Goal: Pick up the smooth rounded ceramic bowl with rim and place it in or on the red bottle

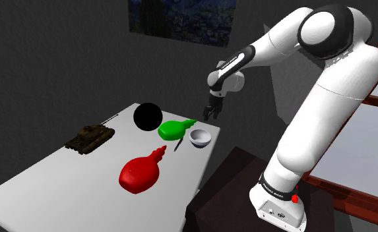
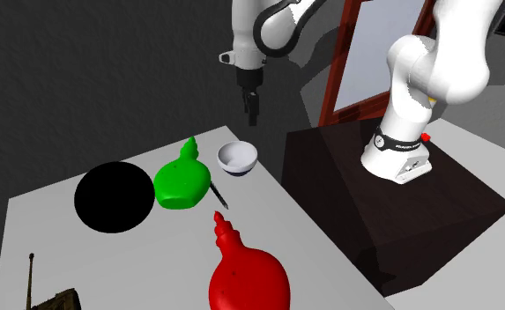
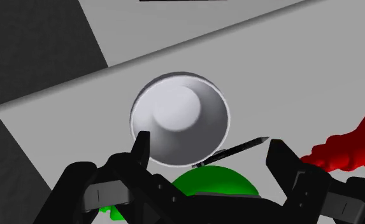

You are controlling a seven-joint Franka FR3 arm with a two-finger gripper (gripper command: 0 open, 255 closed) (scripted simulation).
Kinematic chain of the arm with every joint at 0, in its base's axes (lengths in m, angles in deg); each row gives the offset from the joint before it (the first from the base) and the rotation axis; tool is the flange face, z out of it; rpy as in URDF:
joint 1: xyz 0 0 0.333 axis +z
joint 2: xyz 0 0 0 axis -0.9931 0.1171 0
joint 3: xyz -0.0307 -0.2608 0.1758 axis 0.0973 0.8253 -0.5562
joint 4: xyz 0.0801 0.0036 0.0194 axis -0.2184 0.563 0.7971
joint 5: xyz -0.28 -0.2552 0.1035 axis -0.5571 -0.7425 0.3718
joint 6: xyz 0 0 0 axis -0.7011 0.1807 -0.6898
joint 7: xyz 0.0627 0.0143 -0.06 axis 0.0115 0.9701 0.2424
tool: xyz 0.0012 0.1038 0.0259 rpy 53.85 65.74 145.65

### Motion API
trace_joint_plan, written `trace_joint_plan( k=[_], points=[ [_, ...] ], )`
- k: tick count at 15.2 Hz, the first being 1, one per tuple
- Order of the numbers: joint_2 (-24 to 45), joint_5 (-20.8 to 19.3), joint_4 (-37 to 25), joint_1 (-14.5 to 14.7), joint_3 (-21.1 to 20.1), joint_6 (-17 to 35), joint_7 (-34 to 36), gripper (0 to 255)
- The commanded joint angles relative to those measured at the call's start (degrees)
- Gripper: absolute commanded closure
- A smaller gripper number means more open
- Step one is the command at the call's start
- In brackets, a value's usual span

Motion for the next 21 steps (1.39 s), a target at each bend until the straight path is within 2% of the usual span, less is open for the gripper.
trace_joint_plan(
  k=[1,5,9,17,21],
  points=[
    [5.6,3.5,-2.2,-0.1,0.9,2.6,-4.4,0],
    [15.8,10.6,-7.3,-2.0,0.4,5.6,-12.4,0],
    [25.5,16.3,-13.7,-5.7,-1.9,7.4,-18.8,0],
    [31.9,20.6,-15.6,-8.0,-5.1,11.4,-22.2,0],
    [32.3,20.9,-15.7,-8.1,-5.4,11.7,-22.4,0]
  ],
)
